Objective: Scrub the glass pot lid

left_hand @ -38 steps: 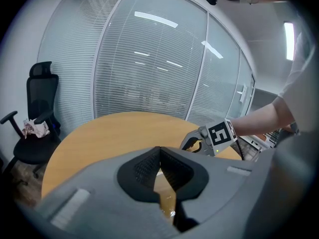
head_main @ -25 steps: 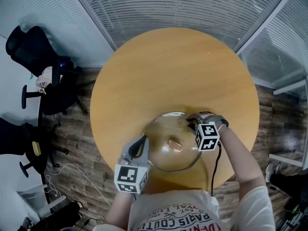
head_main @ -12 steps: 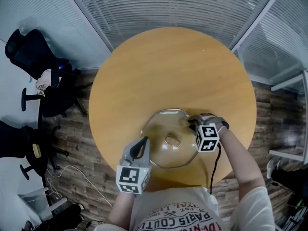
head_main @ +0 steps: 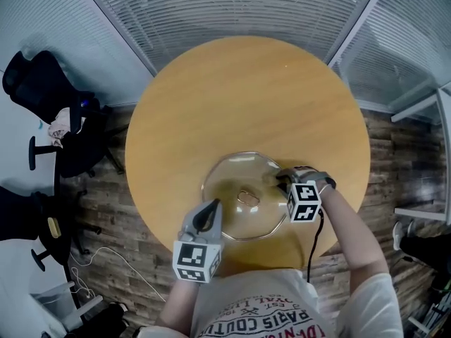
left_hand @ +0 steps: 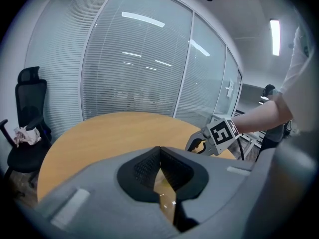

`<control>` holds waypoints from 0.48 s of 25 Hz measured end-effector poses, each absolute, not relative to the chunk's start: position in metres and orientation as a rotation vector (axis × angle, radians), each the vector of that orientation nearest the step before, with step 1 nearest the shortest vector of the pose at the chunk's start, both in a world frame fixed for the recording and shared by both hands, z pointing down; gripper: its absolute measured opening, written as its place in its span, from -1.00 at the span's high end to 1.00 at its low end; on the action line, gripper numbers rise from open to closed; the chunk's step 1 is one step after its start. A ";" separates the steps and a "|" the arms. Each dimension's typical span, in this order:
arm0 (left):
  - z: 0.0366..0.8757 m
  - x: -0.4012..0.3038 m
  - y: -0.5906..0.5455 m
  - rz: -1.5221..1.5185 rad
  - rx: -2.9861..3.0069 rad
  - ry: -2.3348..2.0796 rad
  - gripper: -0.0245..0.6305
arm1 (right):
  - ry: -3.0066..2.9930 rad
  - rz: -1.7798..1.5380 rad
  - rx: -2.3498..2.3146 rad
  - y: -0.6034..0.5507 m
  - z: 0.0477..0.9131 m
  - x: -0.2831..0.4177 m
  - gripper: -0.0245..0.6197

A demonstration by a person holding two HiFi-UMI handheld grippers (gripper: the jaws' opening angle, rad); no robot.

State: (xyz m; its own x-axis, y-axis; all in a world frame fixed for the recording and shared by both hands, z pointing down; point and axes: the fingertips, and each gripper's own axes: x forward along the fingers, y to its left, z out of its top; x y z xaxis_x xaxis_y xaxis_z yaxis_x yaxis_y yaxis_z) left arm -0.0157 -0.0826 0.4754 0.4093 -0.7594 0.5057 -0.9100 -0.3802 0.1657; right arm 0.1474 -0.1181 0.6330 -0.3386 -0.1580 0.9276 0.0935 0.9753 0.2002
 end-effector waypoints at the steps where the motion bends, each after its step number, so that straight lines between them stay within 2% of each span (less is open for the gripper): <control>1: 0.476 -0.014 -0.080 0.492 2.255 -1.420 0.91 | -1.897 -0.251 0.051 -0.115 0.633 0.150 0.69; 12: 0.476 -0.005 -0.066 0.512 2.293 -1.358 0.91 | -1.903 -0.205 0.112 -0.085 0.631 0.162 0.69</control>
State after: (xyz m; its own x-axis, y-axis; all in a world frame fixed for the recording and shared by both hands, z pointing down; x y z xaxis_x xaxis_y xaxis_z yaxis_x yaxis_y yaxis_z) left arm -0.0053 -0.0659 0.4762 0.4535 -0.7294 0.5121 -0.8859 -0.4316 0.1698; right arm 0.1618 -0.0855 0.6308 -0.3346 -0.1785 0.9253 0.0227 0.9801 0.1973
